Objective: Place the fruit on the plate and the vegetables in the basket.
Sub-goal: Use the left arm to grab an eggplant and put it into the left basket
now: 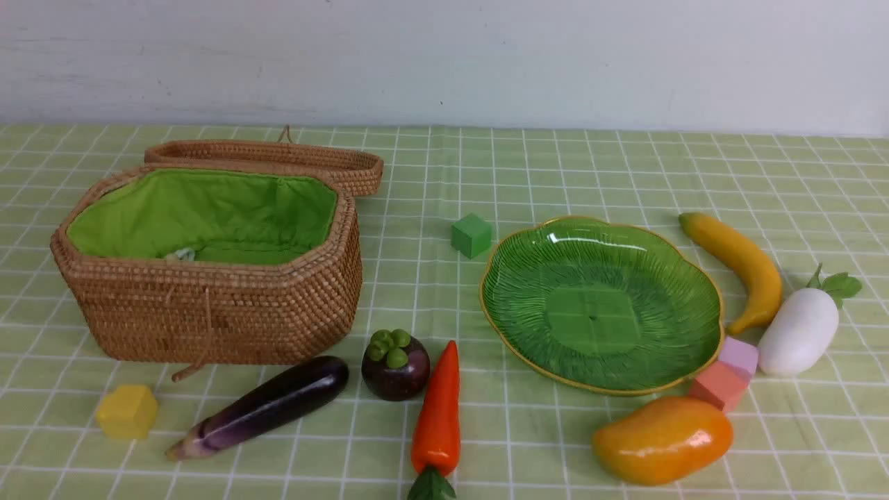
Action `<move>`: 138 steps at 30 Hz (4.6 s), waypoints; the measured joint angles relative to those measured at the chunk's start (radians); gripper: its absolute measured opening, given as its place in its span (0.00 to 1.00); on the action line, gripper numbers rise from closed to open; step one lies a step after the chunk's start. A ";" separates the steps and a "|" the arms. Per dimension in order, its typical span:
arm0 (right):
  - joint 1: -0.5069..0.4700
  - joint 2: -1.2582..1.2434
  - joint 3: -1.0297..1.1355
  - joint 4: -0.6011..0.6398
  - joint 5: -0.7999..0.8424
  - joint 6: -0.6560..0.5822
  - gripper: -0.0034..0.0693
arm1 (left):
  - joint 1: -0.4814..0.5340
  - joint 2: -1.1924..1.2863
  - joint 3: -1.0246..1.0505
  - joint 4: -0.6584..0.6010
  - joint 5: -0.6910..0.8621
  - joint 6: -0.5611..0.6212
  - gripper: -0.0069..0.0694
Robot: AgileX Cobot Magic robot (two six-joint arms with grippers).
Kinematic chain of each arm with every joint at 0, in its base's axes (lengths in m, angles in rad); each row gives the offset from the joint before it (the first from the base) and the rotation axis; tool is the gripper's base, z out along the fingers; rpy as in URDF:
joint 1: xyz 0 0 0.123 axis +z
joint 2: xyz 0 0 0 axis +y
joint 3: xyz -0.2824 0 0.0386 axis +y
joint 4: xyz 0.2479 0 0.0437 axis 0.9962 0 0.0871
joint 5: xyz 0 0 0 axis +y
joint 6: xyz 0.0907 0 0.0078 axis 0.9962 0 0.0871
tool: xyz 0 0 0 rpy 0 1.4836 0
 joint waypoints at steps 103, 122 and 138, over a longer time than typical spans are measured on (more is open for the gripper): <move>0.223 0.527 -0.964 0.319 0.751 -0.259 0.06 | -0.275 0.672 -0.735 -0.540 0.342 0.477 0.07; 0.229 0.512 -0.984 0.285 0.832 -0.376 0.08 | -0.454 1.099 -0.934 -0.352 0.598 0.627 0.07; 0.266 0.509 -0.984 0.285 0.831 -0.390 0.10 | -0.320 1.348 -0.937 -0.098 0.412 0.579 0.09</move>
